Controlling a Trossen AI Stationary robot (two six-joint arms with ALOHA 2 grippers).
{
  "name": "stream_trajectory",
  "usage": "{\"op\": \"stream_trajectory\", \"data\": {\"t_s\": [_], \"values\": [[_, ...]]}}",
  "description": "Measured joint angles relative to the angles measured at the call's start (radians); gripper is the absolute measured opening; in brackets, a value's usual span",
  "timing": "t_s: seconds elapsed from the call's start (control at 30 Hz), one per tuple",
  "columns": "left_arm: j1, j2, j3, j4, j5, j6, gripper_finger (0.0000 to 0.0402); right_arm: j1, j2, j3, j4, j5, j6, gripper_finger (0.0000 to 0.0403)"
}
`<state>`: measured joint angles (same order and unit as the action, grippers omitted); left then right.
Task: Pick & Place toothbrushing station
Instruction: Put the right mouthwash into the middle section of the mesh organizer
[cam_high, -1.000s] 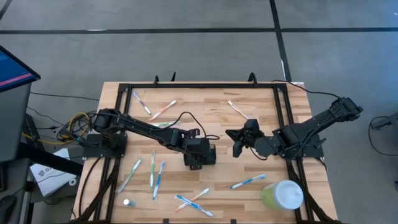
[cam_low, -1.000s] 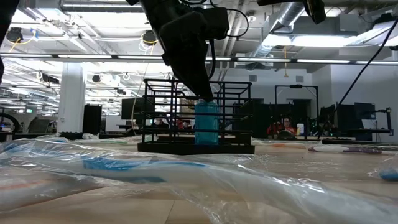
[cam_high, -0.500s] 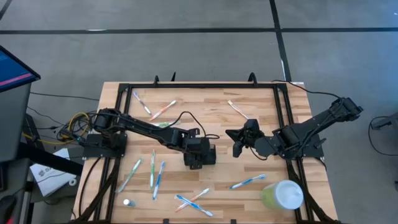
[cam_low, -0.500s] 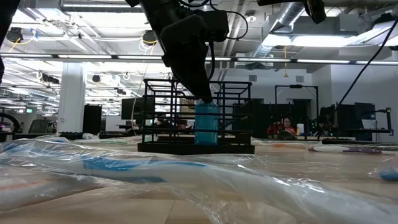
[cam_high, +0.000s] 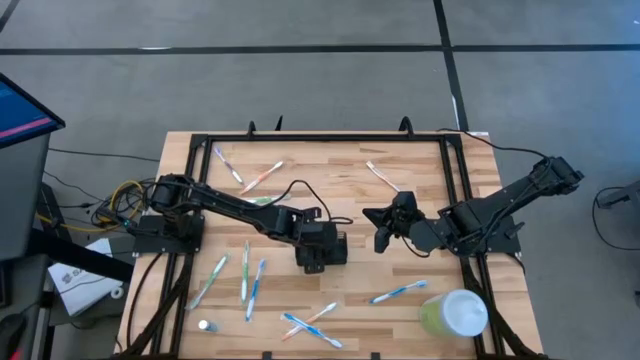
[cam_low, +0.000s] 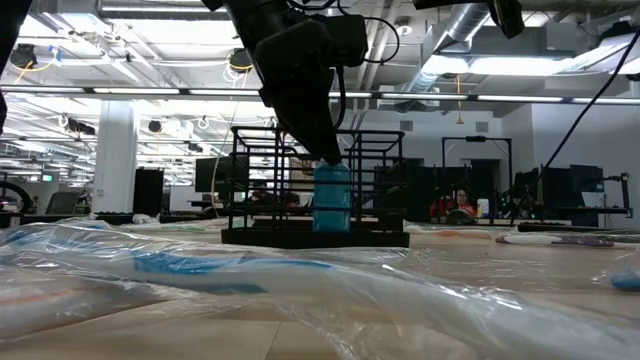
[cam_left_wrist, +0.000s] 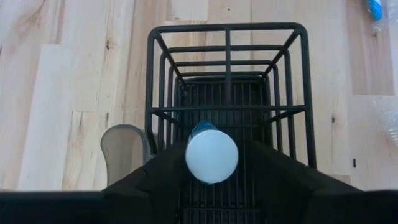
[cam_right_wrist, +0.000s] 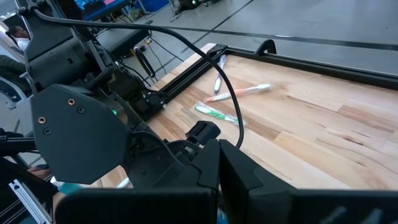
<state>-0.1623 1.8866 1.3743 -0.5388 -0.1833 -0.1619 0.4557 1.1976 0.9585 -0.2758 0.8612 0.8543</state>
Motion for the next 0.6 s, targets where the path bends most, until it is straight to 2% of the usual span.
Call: {"op": "stream_trajectory", "data": {"t_s": [0.23, 0.6], "values": [[-0.001, 0.0, 0.0, -0.004, 0.0, 0.0, 0.0193, 0.0, 0.0, 0.0, 0.0, 0.0, 0.0, 0.0], [-0.002, 0.0, 0.0, -0.01, 0.027, 0.0, 0.0175, 0.0, 0.0, 0.0, 0.0, 0.0, 0.0, 0.0]]}}
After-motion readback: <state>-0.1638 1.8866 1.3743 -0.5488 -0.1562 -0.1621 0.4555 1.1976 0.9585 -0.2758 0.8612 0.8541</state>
